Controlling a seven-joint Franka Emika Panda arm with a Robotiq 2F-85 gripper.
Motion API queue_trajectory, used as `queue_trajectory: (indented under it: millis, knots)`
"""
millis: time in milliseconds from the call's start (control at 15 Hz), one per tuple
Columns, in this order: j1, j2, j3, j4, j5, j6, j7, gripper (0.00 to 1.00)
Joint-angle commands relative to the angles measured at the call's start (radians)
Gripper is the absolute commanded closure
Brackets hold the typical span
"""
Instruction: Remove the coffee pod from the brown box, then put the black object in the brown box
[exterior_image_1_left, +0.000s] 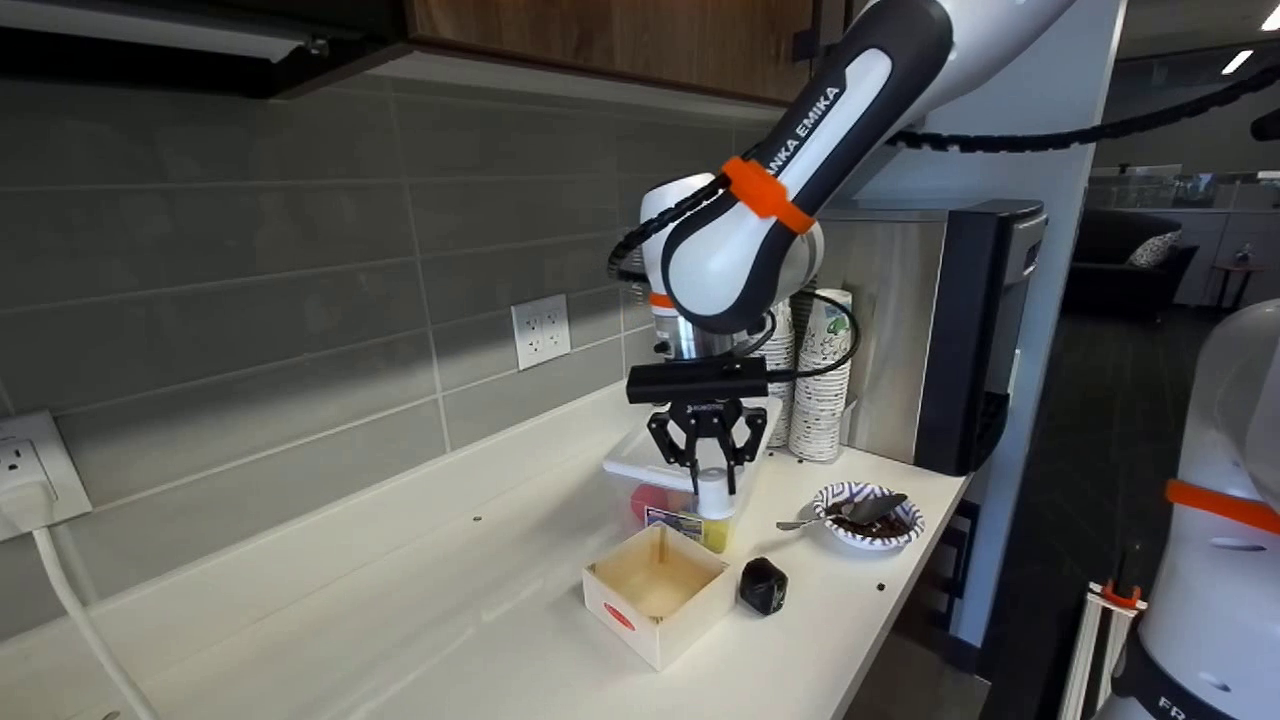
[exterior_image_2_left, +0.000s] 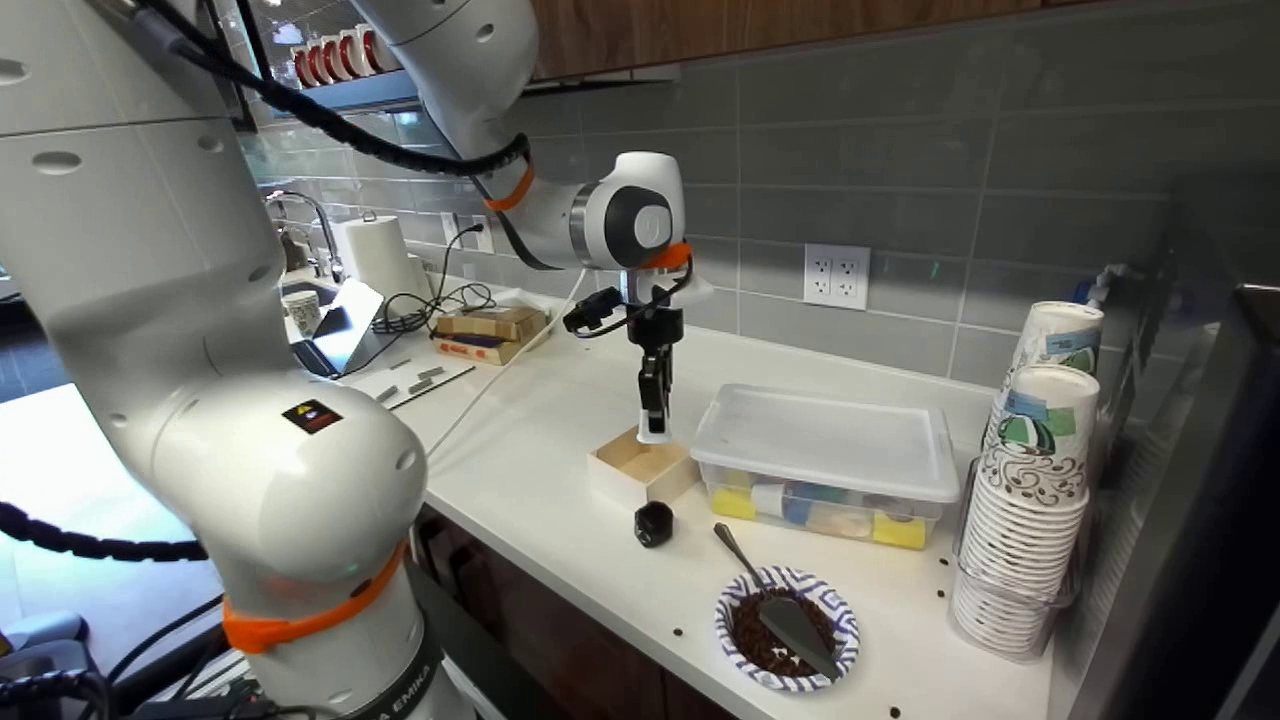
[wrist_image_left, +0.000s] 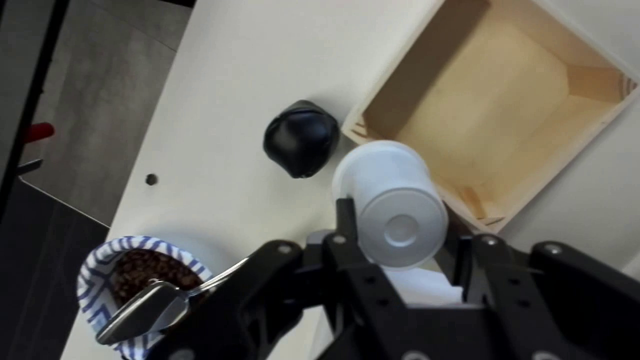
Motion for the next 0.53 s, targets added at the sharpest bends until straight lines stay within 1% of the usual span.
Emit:
queue_trajectory:
  millis: [0, 200, 333, 467]
  knots:
    - [-0.086, -0.141, 0.035, -0.111, -0.025, -0.029, 0.031, 0.85]
    - [-0.155, -0.204, 0.039, -0.191, -0.025, 0.002, 0.036, 0.85]
    - [-0.196, -0.223, 0.032, -0.247, -0.006, 0.056, 0.024, 0.85]
    - [-0.235, -0.216, 0.029, -0.301, -0.001, 0.145, 0.022, 0.85]
